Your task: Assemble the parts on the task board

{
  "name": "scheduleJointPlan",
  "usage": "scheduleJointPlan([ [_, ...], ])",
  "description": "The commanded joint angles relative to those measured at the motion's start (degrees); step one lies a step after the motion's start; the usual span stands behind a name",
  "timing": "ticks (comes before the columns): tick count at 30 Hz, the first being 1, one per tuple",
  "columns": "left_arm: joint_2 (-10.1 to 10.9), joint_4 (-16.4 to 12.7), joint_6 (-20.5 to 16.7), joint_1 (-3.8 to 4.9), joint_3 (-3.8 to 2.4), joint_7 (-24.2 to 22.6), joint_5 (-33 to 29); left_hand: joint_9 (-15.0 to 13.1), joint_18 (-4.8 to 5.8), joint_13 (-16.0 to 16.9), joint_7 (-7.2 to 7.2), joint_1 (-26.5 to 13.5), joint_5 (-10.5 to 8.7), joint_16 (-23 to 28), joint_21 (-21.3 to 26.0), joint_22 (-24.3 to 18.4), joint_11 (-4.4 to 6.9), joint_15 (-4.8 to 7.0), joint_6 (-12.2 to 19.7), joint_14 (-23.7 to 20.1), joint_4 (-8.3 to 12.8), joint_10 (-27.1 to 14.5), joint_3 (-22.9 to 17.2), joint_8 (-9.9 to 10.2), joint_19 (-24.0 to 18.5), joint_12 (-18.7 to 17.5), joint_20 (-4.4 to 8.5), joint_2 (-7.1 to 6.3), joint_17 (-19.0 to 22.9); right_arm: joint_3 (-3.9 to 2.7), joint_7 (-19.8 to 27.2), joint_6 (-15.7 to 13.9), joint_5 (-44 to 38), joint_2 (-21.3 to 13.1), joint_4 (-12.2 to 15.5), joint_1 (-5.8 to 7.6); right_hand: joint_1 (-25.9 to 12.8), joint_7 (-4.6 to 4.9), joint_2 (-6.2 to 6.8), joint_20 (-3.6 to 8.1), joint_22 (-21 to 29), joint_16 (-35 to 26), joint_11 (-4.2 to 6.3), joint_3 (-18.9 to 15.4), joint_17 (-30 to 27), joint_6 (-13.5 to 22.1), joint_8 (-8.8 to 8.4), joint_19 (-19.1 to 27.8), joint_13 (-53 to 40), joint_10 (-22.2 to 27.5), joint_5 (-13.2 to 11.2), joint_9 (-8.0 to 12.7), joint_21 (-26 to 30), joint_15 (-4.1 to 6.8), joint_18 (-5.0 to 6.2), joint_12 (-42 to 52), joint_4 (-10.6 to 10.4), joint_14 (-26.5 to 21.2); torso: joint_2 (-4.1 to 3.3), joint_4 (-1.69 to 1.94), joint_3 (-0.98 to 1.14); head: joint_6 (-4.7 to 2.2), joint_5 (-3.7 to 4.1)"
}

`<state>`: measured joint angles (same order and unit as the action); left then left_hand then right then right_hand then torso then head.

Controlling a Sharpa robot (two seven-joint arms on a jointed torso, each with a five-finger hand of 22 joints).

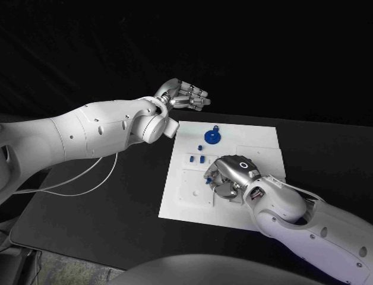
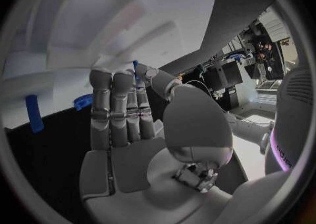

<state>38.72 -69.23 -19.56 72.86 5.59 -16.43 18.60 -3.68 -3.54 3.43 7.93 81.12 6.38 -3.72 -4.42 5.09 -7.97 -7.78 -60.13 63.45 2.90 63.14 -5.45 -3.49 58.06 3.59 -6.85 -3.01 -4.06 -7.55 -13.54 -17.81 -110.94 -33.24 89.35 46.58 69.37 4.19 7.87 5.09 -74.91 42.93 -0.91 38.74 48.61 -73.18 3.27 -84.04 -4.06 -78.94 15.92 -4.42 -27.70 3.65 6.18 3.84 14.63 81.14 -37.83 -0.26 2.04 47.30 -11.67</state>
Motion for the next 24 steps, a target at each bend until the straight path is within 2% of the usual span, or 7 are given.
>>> scheduleJointPlan([
  [1,-0.1,-0.1,0.8,0.09,-0.05,-0.3,-0.3,0.0,0.16,-0.1,0.10,0.1,0.10,0.2,-0.3,0.0,0.05,-0.01,-0.1,-0.3,-0.3,-0.3,-0.1,-0.1,0.0,-0.2,-0.15,0.23,0.1,0.03,0.2,1.1,-0.7,0.1,-0.1,-0.07,0.2,-0.02,-0.51,0.27,-1.7,-0.2,-0.08,0.2,0.1,-0.4,0.40,-2.5,0.0,-0.3,-0.3,-0.1,-0.2,0.43,1.00,0.3,0.1,0.0,0.00,0.02,0.00,0.01,-0.02],
  [14,-0.2,-0.1,0.9,0.09,-0.05,-0.2,-0.3,0.0,0.16,-0.1,0.10,0.1,0.10,0.2,-0.3,0.0,0.05,-0.01,-0.1,-0.3,-0.3,-0.3,-0.1,-0.1,0.0,-0.2,-0.15,0.23,0.1,0.12,-0.3,1.9,-1.3,0.8,-1.1,-0.07,0.2,-0.01,-0.58,0.26,-1.7,-0.2,-0.10,0.3,0.1,-0.4,0.38,-2.5,0.0,-0.3,-0.5,0.0,-0.1,0.42,1.02,0.3,0.1,-0.1,-0.01,0.03,-0.05,0.22,-0.04],
  [24,-0.2,-0.1,0.9,0.09,-0.04,-0.2,-0.3,0.0,0.16,-0.1,0.10,0.1,0.10,0.2,-0.3,0.0,0.05,-0.01,-0.1,-0.3,-0.3,-0.3,-0.1,-0.1,0.0,-0.2,-0.15,0.23,0.1,0.65,-0.9,2.7,-1.7,1.3,-1.4,-0.07,0.1,0.05,-0.71,0.23,-1.6,-0.3,-0.14,0.2,0.0,-0.2,0.37,-2.4,0.0,-0.1,-0.9,0.0,0.3,0.38,1.05,0.2,0.1,-0.2,0.01,0.00,-0.04,0.36,-0.06],
])
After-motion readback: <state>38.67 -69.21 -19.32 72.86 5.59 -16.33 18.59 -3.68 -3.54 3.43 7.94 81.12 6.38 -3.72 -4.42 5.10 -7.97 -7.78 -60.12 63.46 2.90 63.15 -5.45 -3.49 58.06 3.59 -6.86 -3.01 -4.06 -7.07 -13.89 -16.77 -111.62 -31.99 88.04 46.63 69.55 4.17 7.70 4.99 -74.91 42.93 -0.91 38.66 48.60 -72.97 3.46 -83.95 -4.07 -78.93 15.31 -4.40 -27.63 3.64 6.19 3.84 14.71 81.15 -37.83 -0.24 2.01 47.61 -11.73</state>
